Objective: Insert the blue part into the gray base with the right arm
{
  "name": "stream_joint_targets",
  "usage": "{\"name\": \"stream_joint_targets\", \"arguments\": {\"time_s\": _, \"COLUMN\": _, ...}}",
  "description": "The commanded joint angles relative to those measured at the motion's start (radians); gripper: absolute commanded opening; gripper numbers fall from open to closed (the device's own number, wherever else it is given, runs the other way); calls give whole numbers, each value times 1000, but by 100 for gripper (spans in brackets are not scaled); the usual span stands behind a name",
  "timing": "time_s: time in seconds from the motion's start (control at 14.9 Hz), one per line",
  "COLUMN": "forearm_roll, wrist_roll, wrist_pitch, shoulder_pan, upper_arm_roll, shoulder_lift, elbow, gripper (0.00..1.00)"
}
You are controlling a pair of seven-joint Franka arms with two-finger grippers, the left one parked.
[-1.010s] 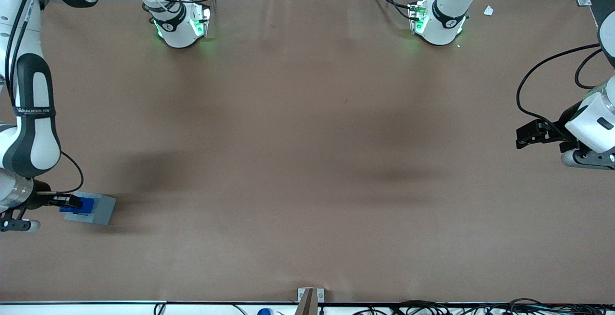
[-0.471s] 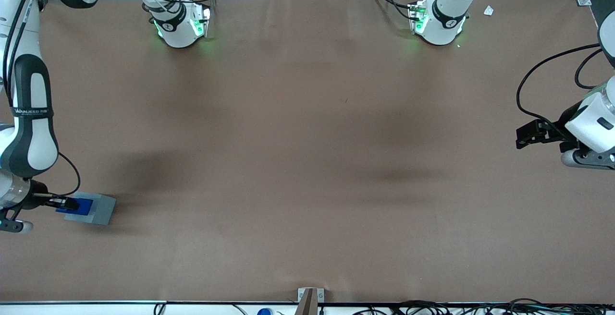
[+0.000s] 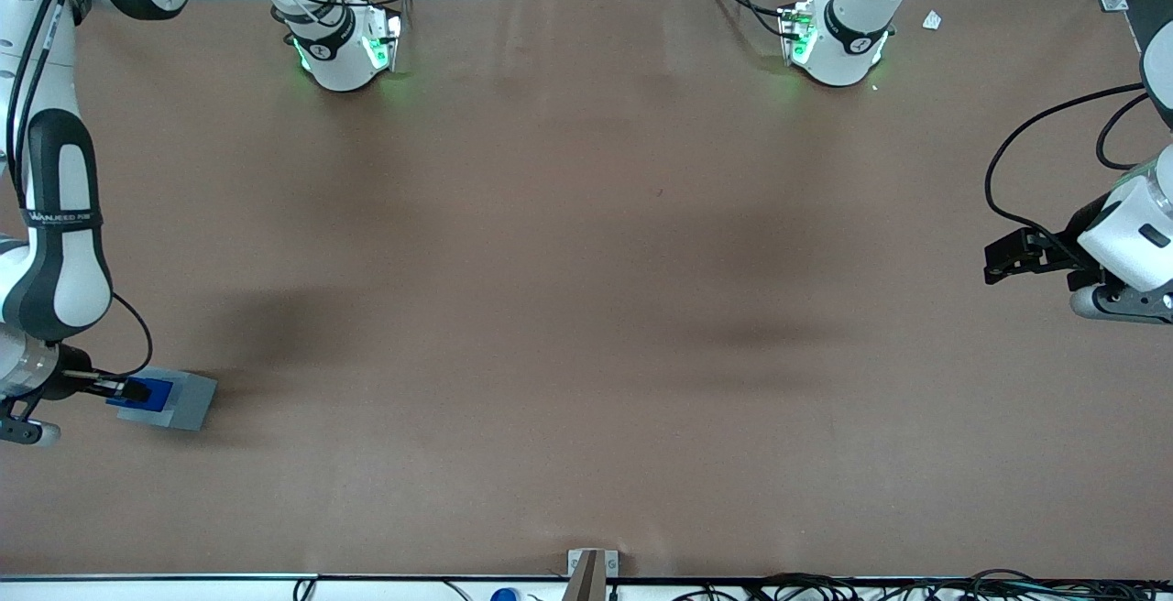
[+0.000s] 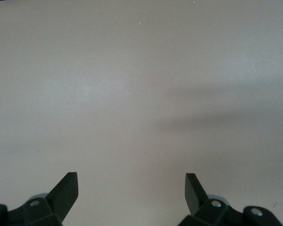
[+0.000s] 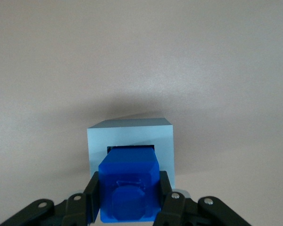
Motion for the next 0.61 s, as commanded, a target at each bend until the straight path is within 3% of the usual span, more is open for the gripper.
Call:
{"name": "stream_joint_targets", "arguments": {"time_s": 0.0, "forearm_roll": 5, "wrist_roll": 21, "wrist_pitch": 11, "shoulder_pan": 0, "upper_arm_roll": 9, "shoulder_lift": 4, "elbow": -5, "gripper": 2}}
{"name": "stream_joint_targets", "arguments": {"time_s": 0.07, "forearm_roll": 3, "wrist_roll": 15, "wrist_pitch": 20, "shoulder_pan": 3, "upper_arm_roll": 9, "shoulder_lift": 4, "elbow": -5, "gripper": 14}}
{"name": "stream_joint_targets", "arguments": {"time_s": 0.13, "forearm_roll": -1, "wrist_roll": 20, "wrist_pitch": 44, "shoulder_pan": 6, "upper_arm_roll": 9, "shoulder_lift": 4, "elbow": -5, "gripper": 42}}
{"name": "stream_joint_targets", "arguments": {"time_s": 0.2, "forearm_roll": -3, "wrist_roll": 18, "wrist_pitch": 49, "shoulder_pan": 14, "upper_arm_roll": 9, "shoulder_lift": 4, "elbow": -5, "gripper": 92}}
{"name": "stream_joint_targets", "arguments": {"time_s": 0.34, "forearm_roll": 2, "wrist_roll": 12, "wrist_pitch": 42, "shoulder_pan": 12, "upper_arm_roll": 9, "shoulder_lift": -2, "elbow": -5, "gripper": 100}}
{"name": "stream_joint_targets", "arguments": {"time_s": 0.54, "forearm_roll": -4, "wrist_roll": 15, "wrist_pitch": -65, "shoulder_pan": 41, "upper_arm_roll": 9, "shoulder_lift": -68, "elbow": -5, "gripper": 100}}
